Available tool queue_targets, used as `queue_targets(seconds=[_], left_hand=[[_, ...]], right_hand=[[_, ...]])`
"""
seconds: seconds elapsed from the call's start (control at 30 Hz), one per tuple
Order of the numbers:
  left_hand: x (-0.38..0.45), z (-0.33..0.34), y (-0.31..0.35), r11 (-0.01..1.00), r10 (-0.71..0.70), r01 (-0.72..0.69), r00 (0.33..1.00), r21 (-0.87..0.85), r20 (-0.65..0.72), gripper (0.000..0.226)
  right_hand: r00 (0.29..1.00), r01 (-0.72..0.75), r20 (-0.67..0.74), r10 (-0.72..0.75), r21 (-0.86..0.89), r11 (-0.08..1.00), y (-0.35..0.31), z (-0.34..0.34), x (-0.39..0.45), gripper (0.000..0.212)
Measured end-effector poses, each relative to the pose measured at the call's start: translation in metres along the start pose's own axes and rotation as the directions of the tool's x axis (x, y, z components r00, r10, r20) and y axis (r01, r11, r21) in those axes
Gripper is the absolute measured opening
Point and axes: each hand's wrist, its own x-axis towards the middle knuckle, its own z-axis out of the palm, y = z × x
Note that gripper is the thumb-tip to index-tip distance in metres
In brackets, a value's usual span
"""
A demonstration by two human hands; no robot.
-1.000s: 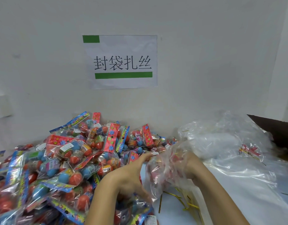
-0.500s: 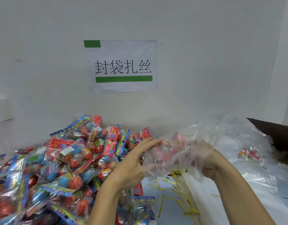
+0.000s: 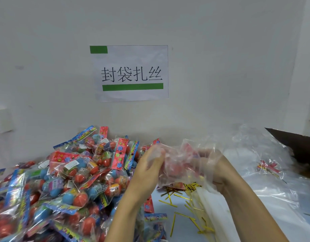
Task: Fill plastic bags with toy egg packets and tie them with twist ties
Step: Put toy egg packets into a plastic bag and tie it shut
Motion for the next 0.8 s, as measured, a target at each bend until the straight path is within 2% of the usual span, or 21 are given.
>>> queue_targets(seconds=[0.07, 0.13, 0.2, 0.23, 0.27, 0.37, 0.4, 0.47, 0.5, 0.57, 0.63, 0.73, 0.8], left_hand=[[0.002, 0.004, -0.002, 0.998, -0.036, 0.030, 0.993, -0.049, -0.111, 0.032], [0.004, 0.008, -0.004, 0.996, -0.051, 0.033, 0.977, -0.087, -0.205, 0.032], [0.005, 0.010, -0.001, 0.987, -0.092, 0.052, 0.957, -0.150, -0.276, 0.038], [0.006, 0.011, -0.001, 0.983, -0.109, 0.057, 0.946, -0.173, -0.307, 0.045], [0.006, 0.012, 0.001, 0.977, -0.129, 0.061, 0.932, -0.204, -0.337, 0.049], [0.007, 0.009, -0.004, 0.957, -0.206, 0.087, 0.876, -0.277, -0.436, 0.029], [0.006, 0.006, -0.007, 0.959, -0.205, 0.089, 0.872, -0.268, -0.445, 0.030], [0.003, -0.001, -0.009, 0.950, -0.178, 0.062, 0.913, -0.307, -0.367, 0.031], [0.001, -0.004, -0.008, 0.942, -0.152, 0.055, 0.950, -0.331, -0.275, 0.046], [-0.003, -0.014, -0.011, 0.920, -0.048, 0.012, 0.995, -0.391, -0.082, 0.092], [-0.005, -0.022, -0.011, 0.884, 0.069, -0.044, 0.997, -0.465, 0.036, 0.113], [-0.007, -0.023, -0.006, 0.868, 0.097, -0.020, 0.987, -0.496, 0.131, 0.115], [-0.007, -0.019, -0.006, 0.884, 0.115, -0.025, 0.980, -0.468, 0.165, 0.088]], right_hand=[[0.999, -0.037, 0.034, 0.036, 0.038, 0.999, -0.003, 0.003, -0.003, 0.017], [0.998, -0.041, 0.044, 0.040, 0.021, 0.999, -0.007, 0.007, -0.006, 0.007], [0.999, -0.032, 0.031, 0.031, 0.026, 0.999, -0.010, 0.011, -0.010, 0.041], [0.999, -0.027, 0.024, 0.026, 0.053, 0.998, -0.012, 0.014, -0.011, 0.050], [1.000, -0.008, -0.001, 0.008, 0.026, 1.000, -0.012, 0.015, -0.011, 0.048], [0.997, 0.043, -0.059, -0.052, -0.140, 0.989, -0.010, 0.014, -0.008, 0.018], [0.995, 0.055, -0.071, -0.068, -0.164, 0.985, -0.009, 0.014, -0.007, 0.018], [0.996, 0.065, -0.058, -0.074, -0.139, 0.988, -0.010, 0.013, -0.007, 0.016], [0.996, 0.072, -0.050, -0.078, -0.108, 0.992, -0.011, 0.013, -0.008, 0.015], [0.998, 0.046, -0.042, -0.047, -0.017, 0.999, -0.014, 0.010, -0.008, 0.011], [1.000, -0.013, 0.027, 0.010, 0.131, 0.991, -0.017, 0.007, -0.009, 0.006], [0.985, -0.037, 0.173, 0.000, 0.211, 0.977, -0.019, 0.003, -0.011, 0.013], [0.968, -0.042, 0.253, -0.002, 0.167, 0.985, -0.019, 0.006, -0.013, 0.010]])
